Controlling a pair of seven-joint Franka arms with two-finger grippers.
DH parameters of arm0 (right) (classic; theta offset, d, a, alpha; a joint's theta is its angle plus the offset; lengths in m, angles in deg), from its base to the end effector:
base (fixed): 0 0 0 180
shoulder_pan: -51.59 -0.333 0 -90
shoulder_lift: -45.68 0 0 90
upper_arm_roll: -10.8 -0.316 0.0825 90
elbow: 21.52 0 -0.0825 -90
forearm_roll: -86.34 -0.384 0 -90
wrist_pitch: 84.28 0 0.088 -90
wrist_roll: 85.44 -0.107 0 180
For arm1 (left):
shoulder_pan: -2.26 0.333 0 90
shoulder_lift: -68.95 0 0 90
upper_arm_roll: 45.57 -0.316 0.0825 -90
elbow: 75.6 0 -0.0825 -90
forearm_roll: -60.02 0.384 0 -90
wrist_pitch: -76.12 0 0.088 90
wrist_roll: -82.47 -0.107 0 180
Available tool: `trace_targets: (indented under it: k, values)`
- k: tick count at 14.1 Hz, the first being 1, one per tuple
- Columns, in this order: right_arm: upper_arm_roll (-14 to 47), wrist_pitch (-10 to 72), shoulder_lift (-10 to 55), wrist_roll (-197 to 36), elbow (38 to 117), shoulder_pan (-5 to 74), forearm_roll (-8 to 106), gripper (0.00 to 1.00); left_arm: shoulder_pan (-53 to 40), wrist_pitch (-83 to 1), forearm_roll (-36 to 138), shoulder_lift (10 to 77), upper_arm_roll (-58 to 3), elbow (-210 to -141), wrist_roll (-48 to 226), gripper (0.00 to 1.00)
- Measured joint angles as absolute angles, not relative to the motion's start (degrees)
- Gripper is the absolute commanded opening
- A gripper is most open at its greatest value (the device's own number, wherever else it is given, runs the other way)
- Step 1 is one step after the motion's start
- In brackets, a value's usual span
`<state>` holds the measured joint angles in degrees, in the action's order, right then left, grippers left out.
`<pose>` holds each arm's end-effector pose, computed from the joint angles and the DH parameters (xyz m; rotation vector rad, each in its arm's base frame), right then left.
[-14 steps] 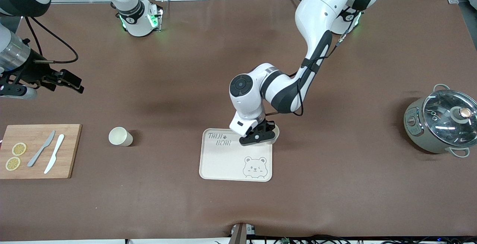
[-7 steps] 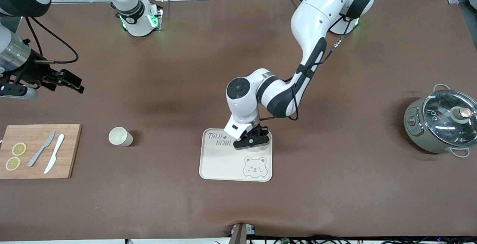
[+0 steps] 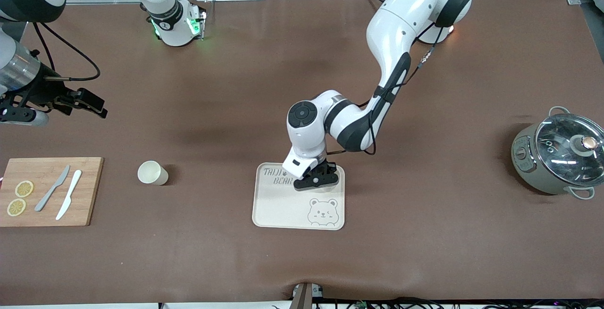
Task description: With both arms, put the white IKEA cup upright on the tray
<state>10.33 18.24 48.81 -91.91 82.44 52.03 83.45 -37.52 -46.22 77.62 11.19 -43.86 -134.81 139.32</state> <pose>0.5489 0.0047 0.5577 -3.0850 0.1894 -0.0412 0.6055 -0.5067 0.2345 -3.0247 -0.1975 -0.3724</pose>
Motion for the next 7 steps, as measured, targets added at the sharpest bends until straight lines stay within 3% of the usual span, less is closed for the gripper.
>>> trace_targets:
  k: [4, 7]
  values:
    - [10.4, 19.0, 48.7, -91.6, 82.6, 52.0, 84.7, 1.0, -37.5, -46.2, 75.6, 11.0, -43.9, -134.7, 139.3, 0.0]
    - [10.5, 24.0, 46.5, -89.4, 82.7, 53.2, 85.7, 1.0, -37.5, -46.2, 74.9, 10.8, -43.9, -134.6, 139.3, 0.0]
